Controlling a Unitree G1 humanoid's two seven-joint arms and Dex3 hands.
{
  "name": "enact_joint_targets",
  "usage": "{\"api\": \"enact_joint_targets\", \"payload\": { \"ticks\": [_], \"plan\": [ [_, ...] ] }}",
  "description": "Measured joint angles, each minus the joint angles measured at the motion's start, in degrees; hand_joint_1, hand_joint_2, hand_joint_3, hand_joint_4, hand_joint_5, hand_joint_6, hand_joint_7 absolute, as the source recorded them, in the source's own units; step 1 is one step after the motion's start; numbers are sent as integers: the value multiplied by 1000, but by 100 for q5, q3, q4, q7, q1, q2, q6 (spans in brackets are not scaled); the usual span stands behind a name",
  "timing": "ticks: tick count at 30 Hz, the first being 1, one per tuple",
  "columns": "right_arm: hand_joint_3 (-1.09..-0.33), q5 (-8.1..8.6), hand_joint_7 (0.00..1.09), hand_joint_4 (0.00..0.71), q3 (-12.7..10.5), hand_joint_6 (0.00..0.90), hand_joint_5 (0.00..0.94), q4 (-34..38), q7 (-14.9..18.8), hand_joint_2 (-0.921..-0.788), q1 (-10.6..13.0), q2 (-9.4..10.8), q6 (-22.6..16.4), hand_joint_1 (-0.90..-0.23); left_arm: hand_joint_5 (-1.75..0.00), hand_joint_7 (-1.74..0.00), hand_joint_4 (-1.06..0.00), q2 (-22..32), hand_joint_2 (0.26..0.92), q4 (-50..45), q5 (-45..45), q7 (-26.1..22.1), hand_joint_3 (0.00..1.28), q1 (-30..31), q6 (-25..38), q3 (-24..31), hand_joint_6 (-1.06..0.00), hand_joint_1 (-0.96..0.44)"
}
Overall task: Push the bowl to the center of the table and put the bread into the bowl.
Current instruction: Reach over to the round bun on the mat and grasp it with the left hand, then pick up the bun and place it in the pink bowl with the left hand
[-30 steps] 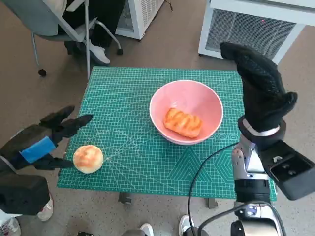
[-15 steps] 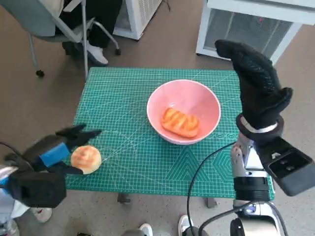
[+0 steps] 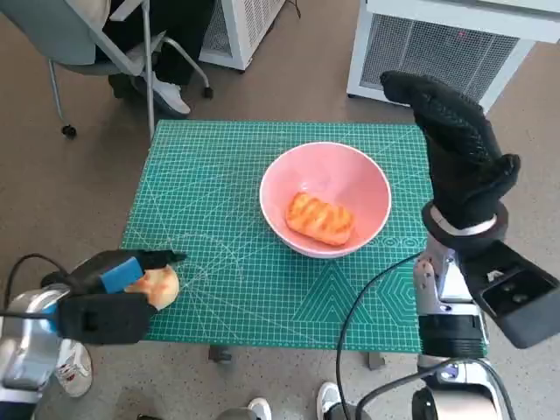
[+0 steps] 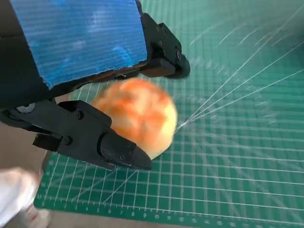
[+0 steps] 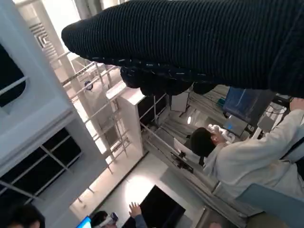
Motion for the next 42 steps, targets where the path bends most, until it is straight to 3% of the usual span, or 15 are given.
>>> {"api": "enact_joint_targets", "payload": {
  "ticks": [5, 15, 23, 31, 37, 42],
  "plan": [
    [-837, 8, 664, -1, -5, -1, 475, -26, 23, -921, 1, -11, 19, -594, -1199, -1165, -677, 36, 893, -57, 148, 22, 132, -85, 194, -57, -591, -2],
    [-858, 7, 676, -1, -33, -1, 487, -34, 43, -921, 2, -49, 16, -572, -1167, -1233, -669, 74, 906, -526, 33, 90, 114, 136, 57, 186, -594, 1],
    [-851, 19, 677, -1, -68, -1, 489, -29, 76, -921, 0, -74, 16, -568, -1278, -1251, -526, 93, 920, -1414, -332, 245, 147, -57, -155, 833, -608, 1],
    [-853, 18, 678, -1, -94, -1, 491, 52, 116, -921, -19, -78, -8, -556, -1248, -1259, -540, -255, 920, -2037, -483, 469, 139, -1287, 23, 825, -613, 1],
    [-852, 16, 672, -1, -96, -1, 491, 201, 121, -921, -74, -59, -57, -559, -1183, -1280, -598, -920, 920, -1757, -215, 899, 119, -2451, -359, 130, -598, 1],
    [-853, 4, 662, -1, -91, -1, 481, 339, 123, -921, -175, -24, -105, -564, -1131, -1298, -619, -1423, 920, -791, 196, 1230, 108, -3400, -1116, -572, -607, 1]
  ]
}}
